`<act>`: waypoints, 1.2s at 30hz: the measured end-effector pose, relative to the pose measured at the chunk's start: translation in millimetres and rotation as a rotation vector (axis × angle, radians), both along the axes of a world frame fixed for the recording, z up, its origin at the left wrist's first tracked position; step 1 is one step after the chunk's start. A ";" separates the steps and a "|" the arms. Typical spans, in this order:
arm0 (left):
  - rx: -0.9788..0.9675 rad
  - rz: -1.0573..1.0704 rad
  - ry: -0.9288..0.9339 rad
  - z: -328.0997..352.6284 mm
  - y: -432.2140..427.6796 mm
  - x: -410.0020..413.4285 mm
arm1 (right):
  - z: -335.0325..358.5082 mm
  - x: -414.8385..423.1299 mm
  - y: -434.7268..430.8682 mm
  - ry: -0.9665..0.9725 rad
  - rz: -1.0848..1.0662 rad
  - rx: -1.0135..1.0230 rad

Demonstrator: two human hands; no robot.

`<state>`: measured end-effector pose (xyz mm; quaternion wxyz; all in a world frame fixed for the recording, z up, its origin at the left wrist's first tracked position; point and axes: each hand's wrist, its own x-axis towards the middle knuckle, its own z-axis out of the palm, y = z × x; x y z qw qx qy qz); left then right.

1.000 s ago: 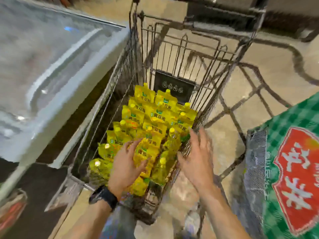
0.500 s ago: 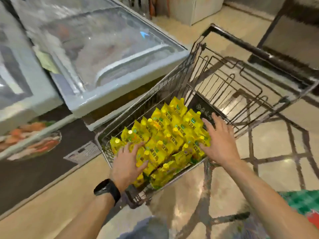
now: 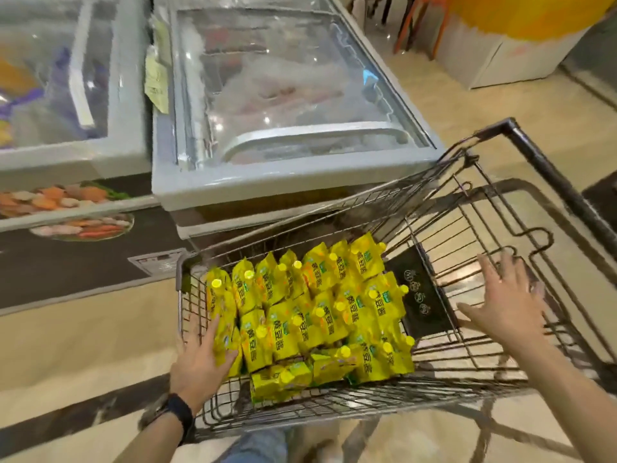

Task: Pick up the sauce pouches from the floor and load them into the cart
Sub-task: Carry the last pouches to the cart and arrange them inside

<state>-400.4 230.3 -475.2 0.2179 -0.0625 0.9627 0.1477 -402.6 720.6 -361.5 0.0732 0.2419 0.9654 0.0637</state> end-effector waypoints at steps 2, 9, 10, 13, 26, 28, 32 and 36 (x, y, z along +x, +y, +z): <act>-0.037 0.015 -0.001 -6.2 2.9 -1.6 | -12.2 -10.4 20.2 -0.100 0.033 0.032; -0.107 0.081 -0.100 -41.8 -6.6 -12.1 | -51.9 -0.6 63.6 -0.123 0.232 0.291; -0.117 0.084 -0.119 -44.4 -6.4 -14.3 | -56.3 1.8 71.6 -0.051 0.286 0.280; -0.131 0.096 -0.118 -57.8 -11.2 -15.2 | -65.7 -1.3 85.1 0.016 0.318 0.291; -0.293 0.081 -0.088 -44.9 -1.2 -65.4 | -84.1 -31.0 83.3 -0.004 0.236 0.105; -0.260 0.068 -0.126 -45.5 -6.7 -75.3 | -79.1 -35.2 67.6 0.014 0.201 0.127; -0.227 0.037 -0.177 -48.0 -22.5 -79.4 | -67.1 -38.1 38.6 0.042 0.169 0.191; -0.191 0.017 -0.126 -48.9 -36.5 -64.6 | -55.3 -42.4 32.6 -0.014 0.106 0.129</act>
